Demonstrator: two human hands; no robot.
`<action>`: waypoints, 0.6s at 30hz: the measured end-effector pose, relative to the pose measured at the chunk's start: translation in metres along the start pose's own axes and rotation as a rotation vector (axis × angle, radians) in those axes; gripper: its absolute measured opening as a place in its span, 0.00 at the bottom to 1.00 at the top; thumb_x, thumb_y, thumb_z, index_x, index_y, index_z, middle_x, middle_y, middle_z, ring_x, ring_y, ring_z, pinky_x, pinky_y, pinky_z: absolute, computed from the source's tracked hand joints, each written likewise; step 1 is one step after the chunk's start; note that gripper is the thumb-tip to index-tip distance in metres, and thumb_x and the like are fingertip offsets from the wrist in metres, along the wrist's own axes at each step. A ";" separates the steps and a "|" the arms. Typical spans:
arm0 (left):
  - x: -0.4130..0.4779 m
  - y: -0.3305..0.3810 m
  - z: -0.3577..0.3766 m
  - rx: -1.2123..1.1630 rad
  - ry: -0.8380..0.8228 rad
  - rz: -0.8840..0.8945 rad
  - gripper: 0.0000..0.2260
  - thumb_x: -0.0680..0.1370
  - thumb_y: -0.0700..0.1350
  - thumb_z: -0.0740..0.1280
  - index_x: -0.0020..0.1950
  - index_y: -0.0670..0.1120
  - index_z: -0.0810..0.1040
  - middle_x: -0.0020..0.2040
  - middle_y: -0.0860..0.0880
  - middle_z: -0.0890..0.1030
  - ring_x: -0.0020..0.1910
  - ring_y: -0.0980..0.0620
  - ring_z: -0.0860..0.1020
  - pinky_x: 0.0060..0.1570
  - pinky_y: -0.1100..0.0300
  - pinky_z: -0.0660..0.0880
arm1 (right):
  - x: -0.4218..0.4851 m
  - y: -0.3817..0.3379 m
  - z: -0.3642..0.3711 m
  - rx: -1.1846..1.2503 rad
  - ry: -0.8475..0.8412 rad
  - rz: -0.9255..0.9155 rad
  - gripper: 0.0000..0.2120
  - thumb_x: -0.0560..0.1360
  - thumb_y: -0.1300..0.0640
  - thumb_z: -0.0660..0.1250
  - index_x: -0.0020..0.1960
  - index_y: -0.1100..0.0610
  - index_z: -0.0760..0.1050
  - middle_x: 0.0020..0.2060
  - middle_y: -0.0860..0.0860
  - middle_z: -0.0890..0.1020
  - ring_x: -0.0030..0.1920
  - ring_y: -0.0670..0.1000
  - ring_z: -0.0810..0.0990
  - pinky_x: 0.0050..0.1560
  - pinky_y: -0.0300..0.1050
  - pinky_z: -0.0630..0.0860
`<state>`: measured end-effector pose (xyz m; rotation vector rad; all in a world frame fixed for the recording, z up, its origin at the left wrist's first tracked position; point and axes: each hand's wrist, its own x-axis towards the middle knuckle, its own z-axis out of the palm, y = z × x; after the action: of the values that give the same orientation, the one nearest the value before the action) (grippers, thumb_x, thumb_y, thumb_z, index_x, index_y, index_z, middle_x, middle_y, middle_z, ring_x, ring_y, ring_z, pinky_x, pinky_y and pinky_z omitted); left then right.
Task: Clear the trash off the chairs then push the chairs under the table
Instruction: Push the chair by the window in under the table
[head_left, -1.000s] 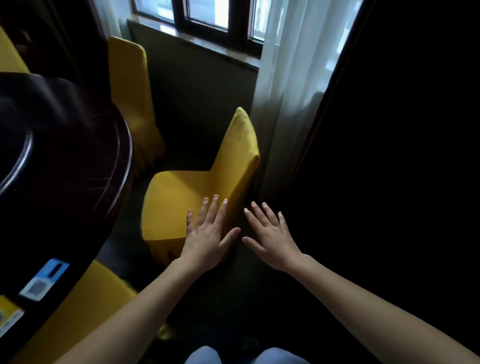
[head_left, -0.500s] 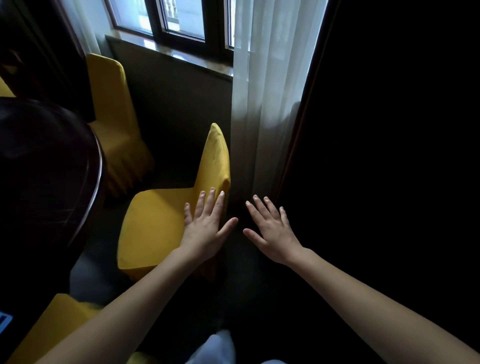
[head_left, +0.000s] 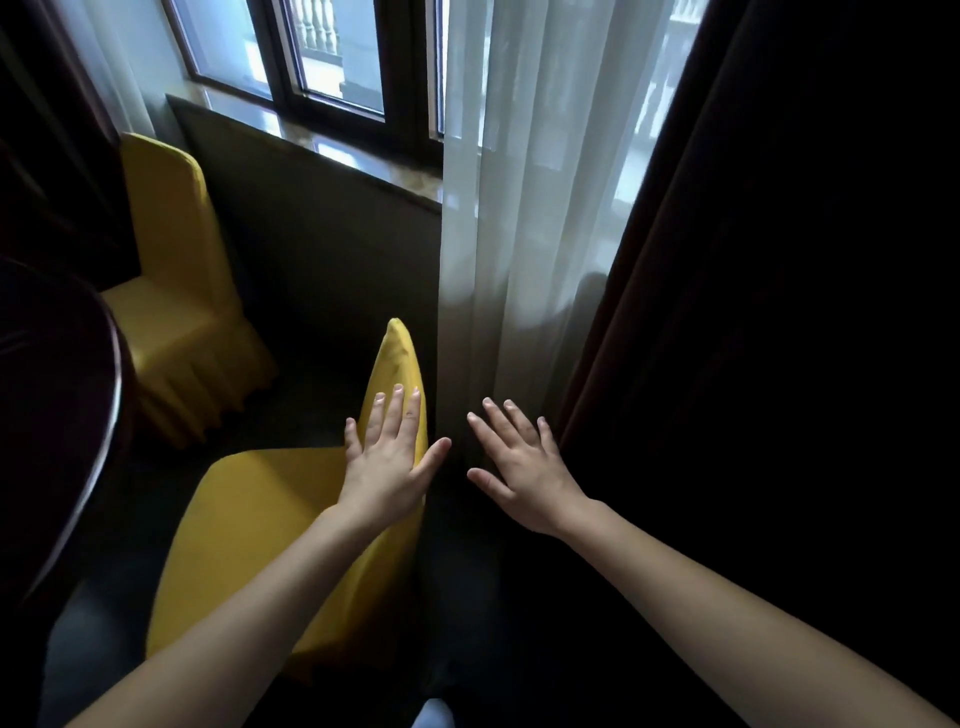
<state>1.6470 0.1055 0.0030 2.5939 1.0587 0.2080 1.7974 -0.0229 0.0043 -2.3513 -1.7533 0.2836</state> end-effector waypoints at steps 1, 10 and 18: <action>0.016 0.000 0.000 -0.006 0.009 -0.009 0.35 0.73 0.68 0.40 0.75 0.54 0.36 0.77 0.53 0.36 0.73 0.55 0.32 0.69 0.47 0.31 | 0.016 0.007 -0.004 -0.019 -0.011 -0.011 0.31 0.79 0.40 0.52 0.77 0.46 0.43 0.78 0.47 0.42 0.76 0.49 0.36 0.73 0.59 0.38; 0.103 -0.020 0.000 -0.053 0.017 -0.107 0.34 0.75 0.67 0.42 0.76 0.54 0.38 0.78 0.52 0.38 0.74 0.54 0.33 0.70 0.46 0.31 | 0.130 0.039 -0.019 -0.049 -0.037 -0.140 0.31 0.79 0.39 0.52 0.77 0.45 0.44 0.78 0.46 0.42 0.76 0.49 0.36 0.73 0.57 0.38; 0.112 -0.049 -0.004 -0.070 0.049 -0.319 0.36 0.72 0.69 0.40 0.76 0.54 0.38 0.78 0.53 0.39 0.74 0.55 0.34 0.70 0.47 0.32 | 0.205 0.032 -0.008 -0.052 -0.124 -0.377 0.32 0.78 0.37 0.53 0.77 0.45 0.45 0.78 0.47 0.43 0.76 0.50 0.37 0.73 0.59 0.39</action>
<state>1.6937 0.2180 -0.0099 2.3275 1.4354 0.2267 1.8865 0.1644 -0.0042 -2.0153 -2.2374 0.3311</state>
